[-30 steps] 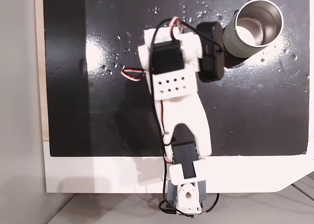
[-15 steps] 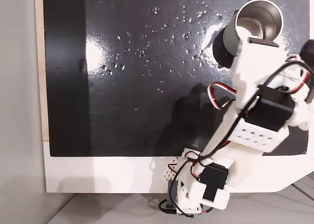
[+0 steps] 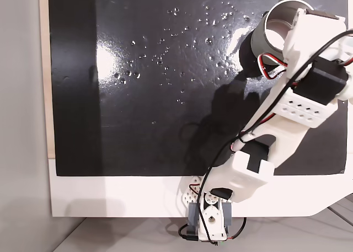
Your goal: Grasp a pengrip and put it in the cup.
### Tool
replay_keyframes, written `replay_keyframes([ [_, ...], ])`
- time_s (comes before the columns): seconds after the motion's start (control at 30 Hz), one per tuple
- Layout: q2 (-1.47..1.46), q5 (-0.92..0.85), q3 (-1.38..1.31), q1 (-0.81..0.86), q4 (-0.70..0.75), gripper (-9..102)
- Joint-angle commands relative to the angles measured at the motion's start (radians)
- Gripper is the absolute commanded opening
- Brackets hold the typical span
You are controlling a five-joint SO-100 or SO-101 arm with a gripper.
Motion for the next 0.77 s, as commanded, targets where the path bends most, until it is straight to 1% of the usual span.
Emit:
replay_keyframes([
  [0.0,-0.035,-0.002,-0.107,-0.021,-0.003,0],
  [0.2,-0.103,-0.002,-0.16,-0.034,-0.017,0],
  [0.27,-0.112,-0.005,-0.167,-0.034,-0.017,2],
  [0.3,-0.112,-0.005,-0.167,-0.034,-0.017,7],
  [0.37,-0.112,-0.011,-0.167,-0.034,-0.015,24],
  [0.4,-0.112,-0.012,-0.167,-0.034,-0.014,29],
  [0.43,-0.112,-0.012,-0.169,-0.034,-0.012,31],
  [0.73,-0.095,-0.023,-0.17,-0.034,-0.003,31],
])
